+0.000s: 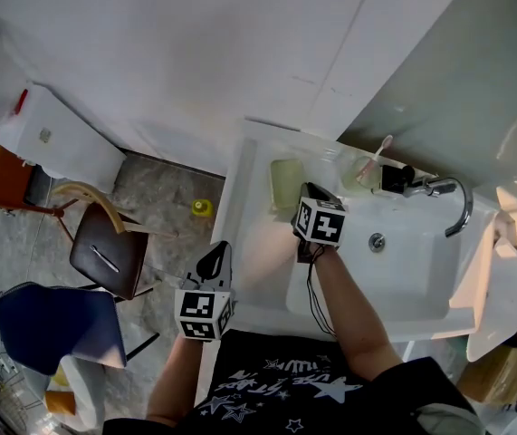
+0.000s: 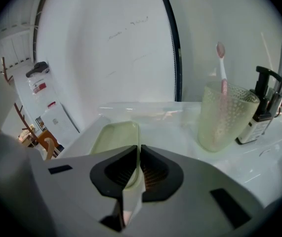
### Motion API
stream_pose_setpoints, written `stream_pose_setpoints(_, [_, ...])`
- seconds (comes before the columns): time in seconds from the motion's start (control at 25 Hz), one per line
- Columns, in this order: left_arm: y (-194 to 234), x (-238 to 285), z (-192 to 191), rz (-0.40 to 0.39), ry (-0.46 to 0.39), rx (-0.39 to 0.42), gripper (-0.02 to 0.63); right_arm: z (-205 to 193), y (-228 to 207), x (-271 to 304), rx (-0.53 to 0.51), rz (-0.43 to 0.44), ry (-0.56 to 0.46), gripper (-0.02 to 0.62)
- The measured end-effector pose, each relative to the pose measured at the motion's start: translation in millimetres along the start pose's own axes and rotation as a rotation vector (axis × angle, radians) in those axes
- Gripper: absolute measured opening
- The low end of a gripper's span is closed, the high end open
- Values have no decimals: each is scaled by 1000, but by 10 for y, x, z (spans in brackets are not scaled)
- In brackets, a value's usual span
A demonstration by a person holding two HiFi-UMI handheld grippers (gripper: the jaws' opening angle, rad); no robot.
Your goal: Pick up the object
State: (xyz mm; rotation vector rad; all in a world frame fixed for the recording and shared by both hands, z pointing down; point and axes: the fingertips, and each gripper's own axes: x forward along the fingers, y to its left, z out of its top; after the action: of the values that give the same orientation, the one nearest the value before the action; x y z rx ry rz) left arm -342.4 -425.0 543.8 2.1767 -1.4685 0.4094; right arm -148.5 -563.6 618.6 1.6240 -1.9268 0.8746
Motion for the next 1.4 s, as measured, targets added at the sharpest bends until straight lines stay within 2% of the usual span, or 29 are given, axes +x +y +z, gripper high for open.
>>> stream_pose_setpoints(0.52, [-532, -431, 171, 42, -91, 31, 17, 198, -164, -996, 27, 124, -134, 29])
stream_pose_setpoints(0.84, [-1066, -803, 91, 87, -135, 34, 17, -13, -416, -1645, 9, 213, -158, 29])
stream_pose_setpoints(1.04, [-1475, -999, -39, 98, -126, 39, 17, -168, -674, -2039, 3, 246, -166, 28])
stream_pose_setpoints(1.4, [-2153, -1360, -262, 159, -188, 54, 17, -546, -1038, -2591, -33, 320, -170, 28])
